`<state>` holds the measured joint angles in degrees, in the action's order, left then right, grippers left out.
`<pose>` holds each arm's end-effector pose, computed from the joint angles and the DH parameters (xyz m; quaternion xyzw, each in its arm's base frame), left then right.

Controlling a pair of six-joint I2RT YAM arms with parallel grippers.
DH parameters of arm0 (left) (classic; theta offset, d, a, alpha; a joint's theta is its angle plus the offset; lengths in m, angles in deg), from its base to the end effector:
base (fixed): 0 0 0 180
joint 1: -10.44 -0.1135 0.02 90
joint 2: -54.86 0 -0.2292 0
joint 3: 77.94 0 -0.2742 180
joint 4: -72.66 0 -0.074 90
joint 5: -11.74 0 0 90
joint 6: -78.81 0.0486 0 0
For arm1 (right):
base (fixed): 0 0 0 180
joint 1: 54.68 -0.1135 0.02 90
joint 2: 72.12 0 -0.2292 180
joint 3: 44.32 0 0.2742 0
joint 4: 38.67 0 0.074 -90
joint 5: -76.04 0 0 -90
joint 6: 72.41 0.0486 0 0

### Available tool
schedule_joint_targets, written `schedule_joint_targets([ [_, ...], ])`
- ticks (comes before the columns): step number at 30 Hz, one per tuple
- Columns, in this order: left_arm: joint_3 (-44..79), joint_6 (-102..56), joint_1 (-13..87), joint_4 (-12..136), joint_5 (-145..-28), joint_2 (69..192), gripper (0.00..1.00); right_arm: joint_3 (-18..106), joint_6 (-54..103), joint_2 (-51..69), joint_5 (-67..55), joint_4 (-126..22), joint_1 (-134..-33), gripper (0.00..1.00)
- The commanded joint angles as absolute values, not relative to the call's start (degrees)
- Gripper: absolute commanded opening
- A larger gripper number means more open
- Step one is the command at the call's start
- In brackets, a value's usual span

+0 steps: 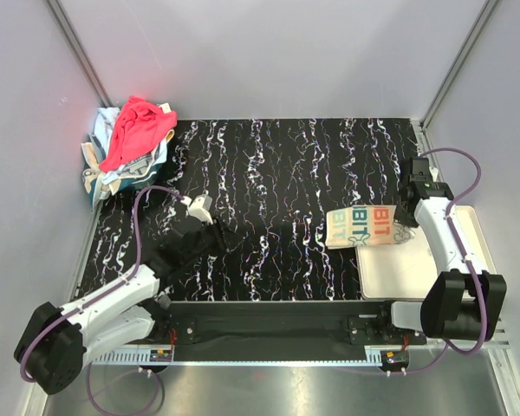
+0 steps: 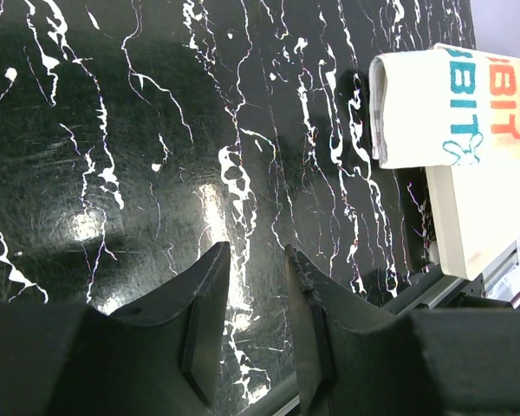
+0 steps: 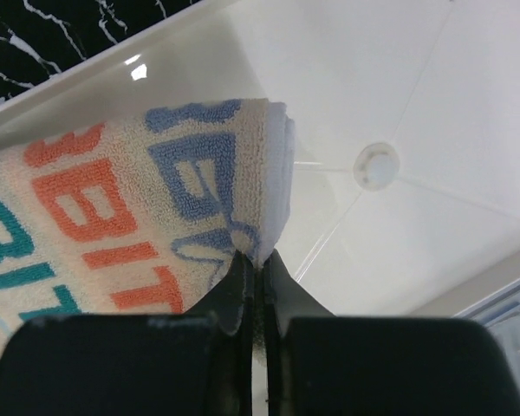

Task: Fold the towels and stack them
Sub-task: Neatly place the folded towel into the bin

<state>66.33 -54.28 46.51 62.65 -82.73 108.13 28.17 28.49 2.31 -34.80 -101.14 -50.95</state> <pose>0.2022 -0.1520 0.1579 -0.0321 0.8541 -0.3558 0.3780 0.2824 -0.0357 0.2173 0.1618 0.9462 -0.1624 0.2284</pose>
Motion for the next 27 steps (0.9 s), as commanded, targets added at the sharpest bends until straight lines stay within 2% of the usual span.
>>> schedule_joint_targets([
  [1, 67.3, -54.6, 46.9, 67.2, -82.6, 106.7, 0.36, 27.6, 24.5, 0.8, -39.6, -96.7, -49.9, 0.0],
  [16, 68.9, -54.1, 46.9, 66.3, -79.9, 104.0, 0.36, 19.8, 8.7, 1.2, -42.6, -83.9, -43.9, 0.0],
  [27, 69.3, -54.3, 46.9, 66.4, -79.6, 103.5, 0.36, 19.6, 5.9, 7.4, -45.0, -79.5, -40.6, 0.0],
])
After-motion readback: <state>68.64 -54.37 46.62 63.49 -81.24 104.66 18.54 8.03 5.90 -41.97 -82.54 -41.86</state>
